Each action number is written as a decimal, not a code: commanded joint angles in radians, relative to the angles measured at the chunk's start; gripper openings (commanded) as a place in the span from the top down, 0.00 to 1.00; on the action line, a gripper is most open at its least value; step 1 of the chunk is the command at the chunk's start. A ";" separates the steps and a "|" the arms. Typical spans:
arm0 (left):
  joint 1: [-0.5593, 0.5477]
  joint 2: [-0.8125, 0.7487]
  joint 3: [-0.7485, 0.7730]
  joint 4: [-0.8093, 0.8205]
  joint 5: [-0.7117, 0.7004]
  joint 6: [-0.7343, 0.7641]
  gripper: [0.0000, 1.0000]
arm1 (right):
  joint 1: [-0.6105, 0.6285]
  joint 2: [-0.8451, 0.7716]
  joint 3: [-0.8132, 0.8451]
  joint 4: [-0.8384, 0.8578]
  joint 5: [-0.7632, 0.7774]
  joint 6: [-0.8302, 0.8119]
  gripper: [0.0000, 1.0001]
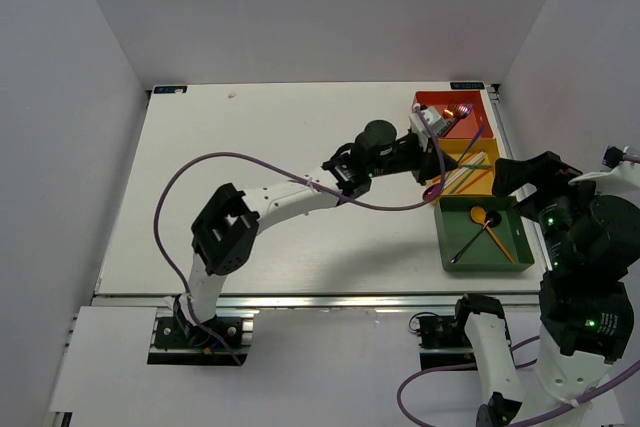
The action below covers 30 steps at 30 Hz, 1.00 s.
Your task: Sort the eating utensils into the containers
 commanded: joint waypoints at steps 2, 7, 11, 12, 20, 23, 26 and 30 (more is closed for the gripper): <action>-0.011 0.084 0.130 0.134 0.067 -0.109 1.00 | 0.006 -0.003 0.047 0.011 0.014 0.017 0.11; -0.020 0.162 0.176 0.272 0.087 -0.215 1.00 | 0.006 -0.006 0.073 0.005 0.025 0.020 0.11; -0.042 0.222 0.238 0.279 0.086 -0.217 1.00 | 0.006 -0.006 0.081 -0.002 0.025 0.019 0.11; -0.049 0.234 0.271 0.268 0.084 -0.215 1.00 | 0.006 -0.009 0.072 -0.001 0.025 0.016 0.11; -0.065 0.352 0.333 0.280 0.086 -0.237 1.00 | 0.010 -0.020 0.041 0.013 0.009 0.011 0.11; -0.076 0.383 0.348 0.256 0.077 -0.215 1.00 | 0.013 -0.020 0.036 0.018 0.006 0.010 0.11; -0.083 0.415 0.383 0.211 0.069 -0.192 1.00 | 0.016 -0.025 0.026 0.024 0.000 0.008 0.11; -0.094 0.434 0.416 0.135 0.032 -0.137 1.00 | 0.015 -0.035 0.003 0.033 -0.012 0.007 0.11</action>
